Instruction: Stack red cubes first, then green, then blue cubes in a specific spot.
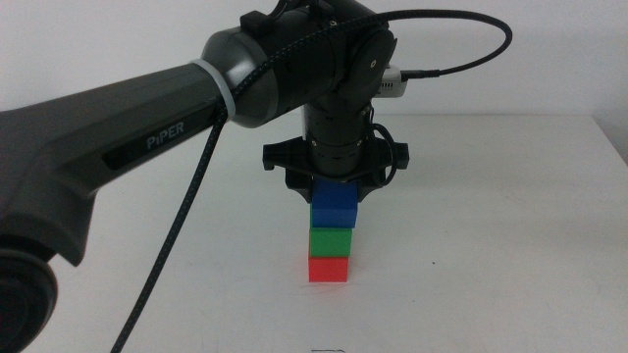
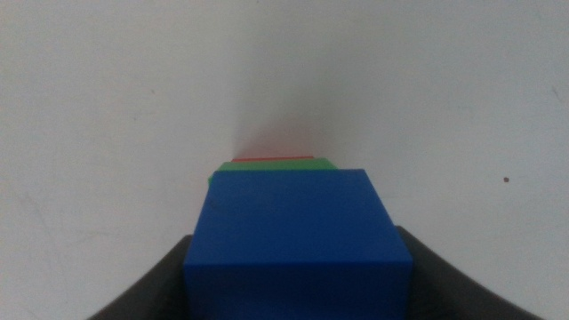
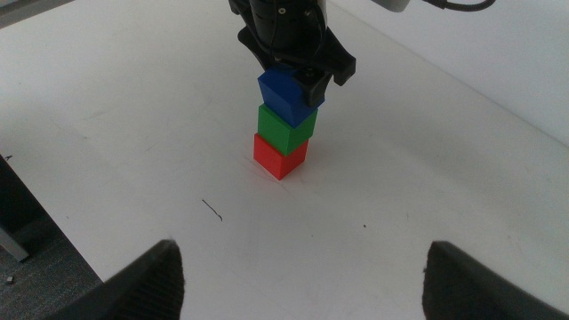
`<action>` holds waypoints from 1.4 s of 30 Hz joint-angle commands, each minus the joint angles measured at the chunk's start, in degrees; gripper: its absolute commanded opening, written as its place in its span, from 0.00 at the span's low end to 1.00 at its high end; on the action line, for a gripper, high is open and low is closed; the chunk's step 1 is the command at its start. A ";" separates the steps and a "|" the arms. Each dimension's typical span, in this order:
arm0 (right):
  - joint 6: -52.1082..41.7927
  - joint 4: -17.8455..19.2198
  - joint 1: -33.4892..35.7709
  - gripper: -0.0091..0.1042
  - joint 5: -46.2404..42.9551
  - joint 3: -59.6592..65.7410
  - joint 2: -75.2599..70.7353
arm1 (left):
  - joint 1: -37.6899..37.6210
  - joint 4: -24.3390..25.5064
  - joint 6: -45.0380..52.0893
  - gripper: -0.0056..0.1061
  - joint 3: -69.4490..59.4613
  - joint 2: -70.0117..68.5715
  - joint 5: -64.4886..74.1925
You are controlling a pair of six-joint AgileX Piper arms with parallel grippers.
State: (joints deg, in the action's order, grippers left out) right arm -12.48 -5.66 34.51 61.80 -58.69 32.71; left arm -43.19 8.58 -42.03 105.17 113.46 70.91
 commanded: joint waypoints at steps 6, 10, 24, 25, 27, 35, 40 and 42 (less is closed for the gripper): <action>-0.71 0.27 -0.31 0.91 -4.01 -1.26 0.36 | -0.04 1.67 0.15 0.68 1.88 -3.42 4.67; -0.71 0.27 -0.31 0.91 -4.01 -1.26 0.36 | -0.04 1.86 0.21 0.76 1.88 -3.42 4.67; -0.71 0.27 -0.31 0.91 -4.01 -1.26 0.36 | -0.04 2.72 7.86 0.80 2.22 -9.75 4.67; -0.71 0.27 -0.31 0.91 -4.01 -1.26 0.36 | -0.04 2.72 7.86 0.80 2.22 -10.95 4.67; -0.71 0.27 -0.31 0.91 -4.01 -1.26 0.36 | -0.04 2.01 7.86 0.80 2.22 -13.60 4.67; -0.71 0.27 -0.31 0.91 -4.01 -1.26 0.36 | -0.04 7.21 8.32 0.79 2.22 -23.97 4.67; -0.71 0.27 -0.31 0.91 -4.01 -1.26 0.36 | -0.04 14.87 19.06 0.79 2.22 -27.99 4.67; -0.71 0.27 -0.31 0.91 -4.01 -1.26 0.36 | 0.02 16.18 22.67 0.80 1.92 -29.50 4.67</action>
State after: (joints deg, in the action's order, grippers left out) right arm -12.48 -5.66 34.51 61.80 -58.69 32.71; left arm -43.13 21.89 -22.29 105.70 87.32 72.34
